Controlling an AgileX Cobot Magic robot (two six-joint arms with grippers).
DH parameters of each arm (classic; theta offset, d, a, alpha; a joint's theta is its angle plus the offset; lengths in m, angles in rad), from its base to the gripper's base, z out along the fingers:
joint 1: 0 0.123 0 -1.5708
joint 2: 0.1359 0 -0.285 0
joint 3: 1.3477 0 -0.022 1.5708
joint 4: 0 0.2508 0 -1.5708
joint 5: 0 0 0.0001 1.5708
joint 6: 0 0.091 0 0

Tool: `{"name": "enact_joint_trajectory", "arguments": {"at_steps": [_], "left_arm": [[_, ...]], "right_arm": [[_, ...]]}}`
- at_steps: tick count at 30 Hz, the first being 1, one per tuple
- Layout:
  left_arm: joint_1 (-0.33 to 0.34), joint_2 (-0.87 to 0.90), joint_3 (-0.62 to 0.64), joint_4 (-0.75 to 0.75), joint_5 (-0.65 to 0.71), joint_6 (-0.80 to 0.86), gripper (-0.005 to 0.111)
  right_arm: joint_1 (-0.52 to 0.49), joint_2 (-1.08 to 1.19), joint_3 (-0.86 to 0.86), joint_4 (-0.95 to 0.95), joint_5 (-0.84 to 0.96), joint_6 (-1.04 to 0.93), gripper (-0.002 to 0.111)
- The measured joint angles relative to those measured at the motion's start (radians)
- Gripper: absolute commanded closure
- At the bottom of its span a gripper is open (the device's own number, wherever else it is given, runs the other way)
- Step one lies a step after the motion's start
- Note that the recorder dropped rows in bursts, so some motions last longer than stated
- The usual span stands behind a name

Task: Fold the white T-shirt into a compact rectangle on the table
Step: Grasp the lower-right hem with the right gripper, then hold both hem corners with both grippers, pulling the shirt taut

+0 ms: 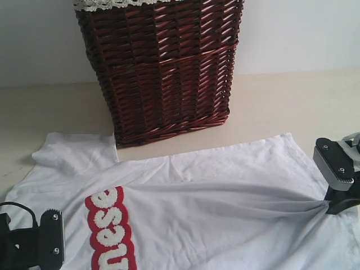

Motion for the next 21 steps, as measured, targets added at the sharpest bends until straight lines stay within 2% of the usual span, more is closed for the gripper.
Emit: {"name": "enact_joint_trajectory", "arguments": {"at_steps": [11,14,21], "left_arm": [[0.0,0.0,0.0,0.0,-0.005,0.01,0.107],[0.0,0.001,0.002,0.041,-0.063,0.085,0.107],[0.0,0.011,0.006,0.084,-0.24,0.11,0.107]], "right_arm": [[0.0,0.001,0.0,0.02,0.0,0.058,0.108],[0.0,-0.002,0.0,0.02,0.0,0.077,0.108],[0.0,-0.017,0.0,0.018,-0.002,0.091,0.108]]}}
